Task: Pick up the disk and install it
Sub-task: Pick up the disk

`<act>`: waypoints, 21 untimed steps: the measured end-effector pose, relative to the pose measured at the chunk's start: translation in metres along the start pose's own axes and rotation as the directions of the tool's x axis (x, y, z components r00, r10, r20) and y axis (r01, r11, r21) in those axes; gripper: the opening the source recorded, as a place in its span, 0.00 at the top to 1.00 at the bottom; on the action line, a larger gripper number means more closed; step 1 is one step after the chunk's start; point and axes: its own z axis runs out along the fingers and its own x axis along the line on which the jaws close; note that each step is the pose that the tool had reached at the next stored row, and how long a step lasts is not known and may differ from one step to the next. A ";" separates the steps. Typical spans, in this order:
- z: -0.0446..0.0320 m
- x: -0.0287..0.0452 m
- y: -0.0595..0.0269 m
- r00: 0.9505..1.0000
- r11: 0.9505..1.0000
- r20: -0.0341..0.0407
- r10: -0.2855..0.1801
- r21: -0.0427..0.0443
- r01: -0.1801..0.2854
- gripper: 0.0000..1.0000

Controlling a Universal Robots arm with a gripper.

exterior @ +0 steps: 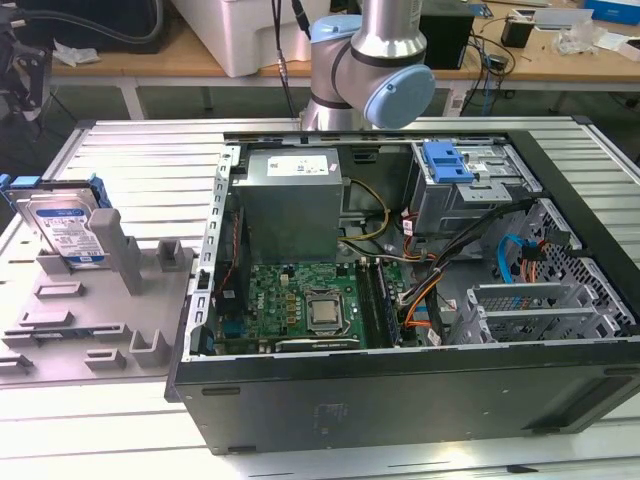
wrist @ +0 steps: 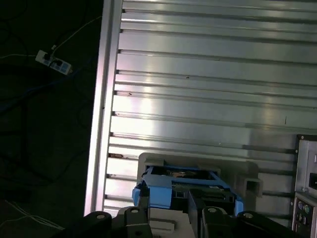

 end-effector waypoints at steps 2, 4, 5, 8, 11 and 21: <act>0.0002 0.0000 0.0000 0.999 0.999 -0.001 -0.046 0.003 0.046 0.56; 0.0002 0.0001 0.0000 0.996 0.996 -0.002 -0.093 0.007 0.093 0.56; 0.0002 0.0002 0.0000 0.993 0.993 -0.003 -0.115 0.010 0.115 0.56; 0.0004 0.0002 0.0000 0.987 0.987 -0.004 -0.159 0.013 0.159 0.56; 0.0008 0.0002 0.0000 0.970 0.970 -0.007 -0.242 0.018 0.242 0.56; 0.0014 0.0007 0.0001 0.914 0.913 -0.013 -0.406 0.028 0.406 0.56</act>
